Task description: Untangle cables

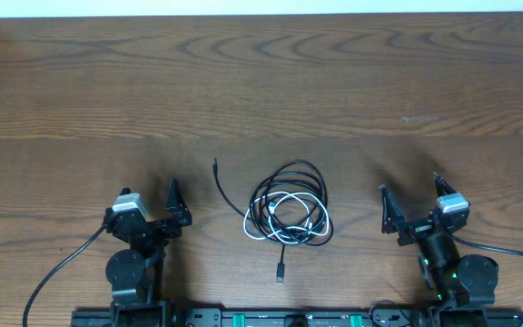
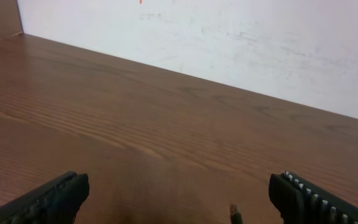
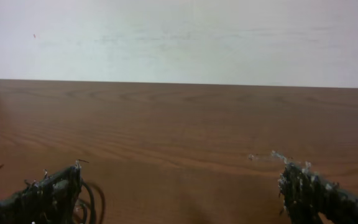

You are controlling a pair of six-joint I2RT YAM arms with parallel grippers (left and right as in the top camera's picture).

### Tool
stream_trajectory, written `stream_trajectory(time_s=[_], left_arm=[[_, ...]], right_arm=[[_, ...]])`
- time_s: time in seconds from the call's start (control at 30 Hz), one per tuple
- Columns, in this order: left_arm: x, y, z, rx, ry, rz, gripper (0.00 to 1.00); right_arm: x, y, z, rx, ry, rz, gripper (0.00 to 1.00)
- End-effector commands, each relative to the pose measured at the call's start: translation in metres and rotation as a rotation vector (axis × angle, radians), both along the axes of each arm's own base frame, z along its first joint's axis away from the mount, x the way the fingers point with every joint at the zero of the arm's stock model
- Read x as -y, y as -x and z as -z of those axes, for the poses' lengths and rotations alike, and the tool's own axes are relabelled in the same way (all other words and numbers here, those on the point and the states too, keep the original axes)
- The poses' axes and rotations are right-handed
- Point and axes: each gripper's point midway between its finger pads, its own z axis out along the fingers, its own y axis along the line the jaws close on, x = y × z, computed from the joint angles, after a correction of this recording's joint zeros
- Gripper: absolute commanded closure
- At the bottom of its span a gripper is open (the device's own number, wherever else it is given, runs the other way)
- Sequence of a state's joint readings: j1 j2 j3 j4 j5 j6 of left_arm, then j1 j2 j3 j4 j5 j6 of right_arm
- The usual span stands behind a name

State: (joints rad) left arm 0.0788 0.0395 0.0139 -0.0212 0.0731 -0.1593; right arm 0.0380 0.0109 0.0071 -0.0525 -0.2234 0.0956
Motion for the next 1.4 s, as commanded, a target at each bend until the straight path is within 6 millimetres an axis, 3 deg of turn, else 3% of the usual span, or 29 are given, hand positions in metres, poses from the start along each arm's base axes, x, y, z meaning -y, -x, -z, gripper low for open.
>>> stream_trajectory(time_s=[0.0, 0.33, 0.5, 0.6, 0.77, 0.9, 1.0, 1.13, 1.27, 1.37], left_arm=[[0.004, 0.001, 0.016, -0.056, 0.002, 0.025, 0.02], [0.014, 0.000, 0.022, -0.082, 0.077, 0.071, 0.03], [0.024, 0.002, 0.021, -0.148, 0.096, 0.129, 0.02], [0.025, 0.002, -0.004, -0.162, 0.082, 0.134, 0.02], [0.028, -0.006, -0.074, -0.166, 0.070, 0.156, 0.02], [0.038, -0.015, -0.112, -0.265, 0.127, 0.181, 0.02], [0.058, -0.019, -0.125, -0.395, 0.156, 0.257, 0.02], [0.087, -0.018, -0.123, -0.594, 0.142, 0.358, 0.02], [0.141, -0.008, -0.119, -0.702, 0.060, 0.663, 0.02], [0.171, -0.006, -0.112, -0.749, 0.075, 0.783, 0.02]], right_arm=[[0.000, 0.000, 0.001, -0.005, -0.008, 0.002, 0.01], [-0.015, 0.004, 0.003, -0.051, -0.095, -0.085, 0.01], [-0.021, 0.008, -0.013, -0.068, -0.097, -0.121, 0.01], [-0.021, 0.009, -0.037, -0.076, -0.093, -0.122, 0.01], [-0.025, 0.002, -0.083, -0.153, -0.120, -0.137, 0.01], [-0.026, -0.010, -0.093, -0.378, -0.184, -0.110, 0.01], [-0.025, -0.019, -0.085, -0.577, -0.179, -0.090, 0.01], [-0.027, -0.031, -0.076, -0.746, -0.142, -0.094, 0.01], [-0.053, -0.034, -0.077, -0.780, -0.154, -0.276, 0.01], [-0.048, -0.033, -0.056, -0.865, -0.107, -0.217, 0.01]])
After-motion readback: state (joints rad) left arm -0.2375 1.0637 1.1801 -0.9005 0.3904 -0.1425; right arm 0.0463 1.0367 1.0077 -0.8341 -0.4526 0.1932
